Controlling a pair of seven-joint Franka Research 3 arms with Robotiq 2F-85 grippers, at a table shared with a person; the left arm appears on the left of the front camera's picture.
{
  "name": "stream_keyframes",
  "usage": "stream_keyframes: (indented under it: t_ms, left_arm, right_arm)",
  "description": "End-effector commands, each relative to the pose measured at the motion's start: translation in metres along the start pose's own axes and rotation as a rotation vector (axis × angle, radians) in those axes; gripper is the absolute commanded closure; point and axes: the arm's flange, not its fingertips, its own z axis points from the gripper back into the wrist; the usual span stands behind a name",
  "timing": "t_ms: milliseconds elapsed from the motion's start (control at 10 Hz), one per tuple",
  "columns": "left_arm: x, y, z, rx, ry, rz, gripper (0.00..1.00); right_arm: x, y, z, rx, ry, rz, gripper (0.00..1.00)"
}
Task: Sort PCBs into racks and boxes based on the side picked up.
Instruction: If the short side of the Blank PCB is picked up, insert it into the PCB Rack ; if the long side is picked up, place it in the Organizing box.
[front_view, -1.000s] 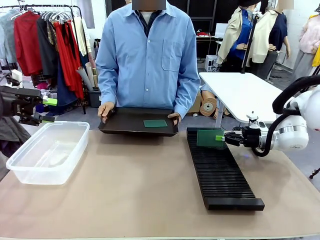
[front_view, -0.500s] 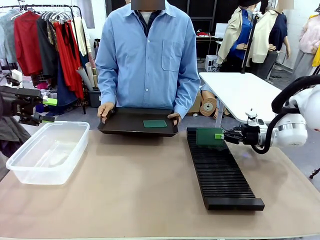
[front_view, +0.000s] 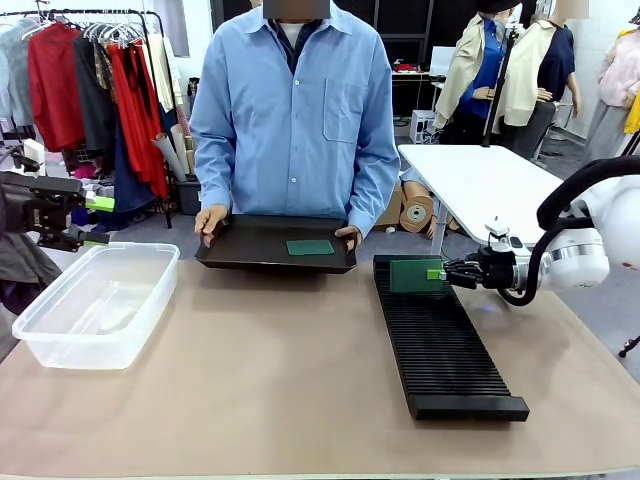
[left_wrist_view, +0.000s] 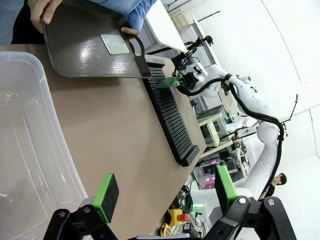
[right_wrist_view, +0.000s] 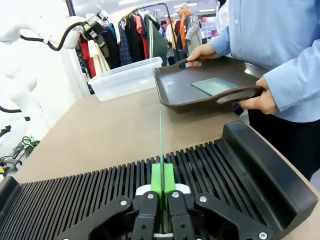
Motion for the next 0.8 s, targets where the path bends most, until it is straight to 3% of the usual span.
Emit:
stream_keyframes:
  t_ms: [0,700]
  left_arm:
    - [-0.0007,-0.0007,0.0004,-0.003,0.0,0.0,0.0]
    - [-0.0007,-0.0007,0.0004,-0.003,0.0,0.0,0.0]
  right_arm:
    - [0.0028,-0.012,0.0017,0.027,-0.006,-0.026,1.0]
    - [0.0005,-0.0218,0.0033,0.015,-0.018,-0.041,1.0]
